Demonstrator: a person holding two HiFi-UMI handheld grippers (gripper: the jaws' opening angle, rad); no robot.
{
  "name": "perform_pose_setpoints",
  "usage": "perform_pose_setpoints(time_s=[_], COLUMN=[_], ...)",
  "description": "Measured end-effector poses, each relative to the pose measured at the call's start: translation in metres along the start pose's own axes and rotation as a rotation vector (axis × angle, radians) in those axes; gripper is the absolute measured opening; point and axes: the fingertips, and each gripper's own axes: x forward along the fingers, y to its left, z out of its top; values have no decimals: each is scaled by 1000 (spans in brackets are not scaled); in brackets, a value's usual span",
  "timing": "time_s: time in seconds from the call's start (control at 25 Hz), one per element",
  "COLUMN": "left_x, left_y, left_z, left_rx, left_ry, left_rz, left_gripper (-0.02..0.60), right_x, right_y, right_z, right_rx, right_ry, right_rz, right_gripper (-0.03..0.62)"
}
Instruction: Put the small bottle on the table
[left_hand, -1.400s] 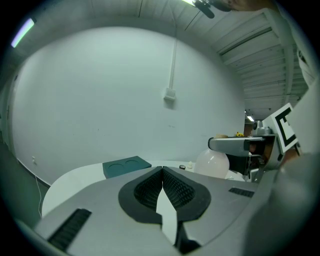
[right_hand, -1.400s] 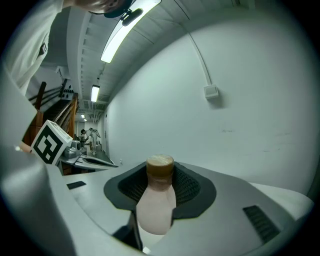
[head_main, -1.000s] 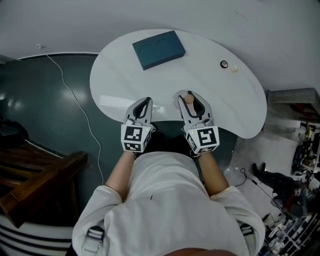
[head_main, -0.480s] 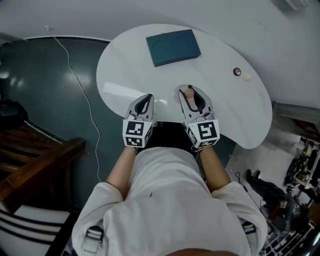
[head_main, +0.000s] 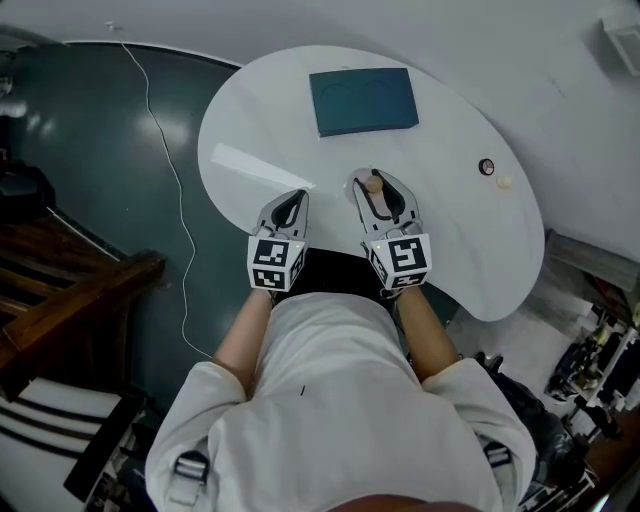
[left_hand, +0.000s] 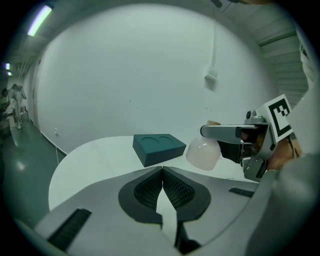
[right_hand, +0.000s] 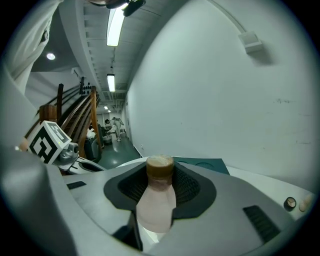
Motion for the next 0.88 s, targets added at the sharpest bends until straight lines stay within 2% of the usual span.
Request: perform_pose_setpoints(time_s=[0.24,0.88], left_x=[10,30], left_y=[9,31], left_z=[-6,-26], left_rx=[-7,-96], left_ry=[25,76], left_rz=[30,104], left_gripper=[18,18], right_x=[28,87], right_y=[-2,-13], right_z=[-13,-50], right_rx=[-4,-32], right_ry=[39,159], right_rz=[49,126], right_gripper=[135,135])
